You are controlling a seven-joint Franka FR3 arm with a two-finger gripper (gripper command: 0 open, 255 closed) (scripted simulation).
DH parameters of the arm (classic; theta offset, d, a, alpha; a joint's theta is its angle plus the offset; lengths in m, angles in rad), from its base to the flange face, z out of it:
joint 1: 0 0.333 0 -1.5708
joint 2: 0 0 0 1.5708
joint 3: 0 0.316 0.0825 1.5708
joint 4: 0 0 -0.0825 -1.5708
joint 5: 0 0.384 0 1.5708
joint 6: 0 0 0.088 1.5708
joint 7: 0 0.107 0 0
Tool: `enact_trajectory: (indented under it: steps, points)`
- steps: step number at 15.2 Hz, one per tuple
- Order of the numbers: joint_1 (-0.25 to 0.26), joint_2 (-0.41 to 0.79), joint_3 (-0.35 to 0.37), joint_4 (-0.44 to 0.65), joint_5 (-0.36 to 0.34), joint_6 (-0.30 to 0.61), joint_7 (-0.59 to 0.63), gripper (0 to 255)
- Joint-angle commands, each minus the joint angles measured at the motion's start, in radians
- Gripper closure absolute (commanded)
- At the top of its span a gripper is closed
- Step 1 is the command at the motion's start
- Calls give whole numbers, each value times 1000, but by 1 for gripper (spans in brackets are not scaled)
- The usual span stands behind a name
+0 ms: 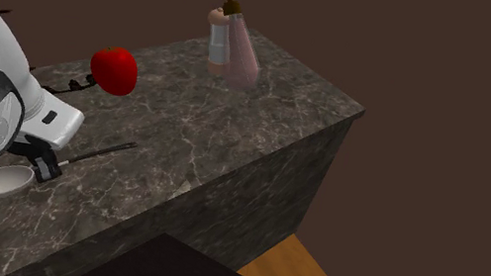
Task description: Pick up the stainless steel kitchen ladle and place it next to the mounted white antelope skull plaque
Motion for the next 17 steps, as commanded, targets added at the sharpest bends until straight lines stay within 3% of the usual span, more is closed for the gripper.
enact_trajectory:
  steps: [1,7,8,13,17]
  points:
    - [2,7,6,-6,7,14,-3,255]
    - [2,7,6,-6,7,14,-3,255]
    - [2,7,6,-6,7,14,-3,0]
    - [2,7,6,-6,7,14,-3,0]
    - [31,-150,-102,20,-61,-178,24,0]
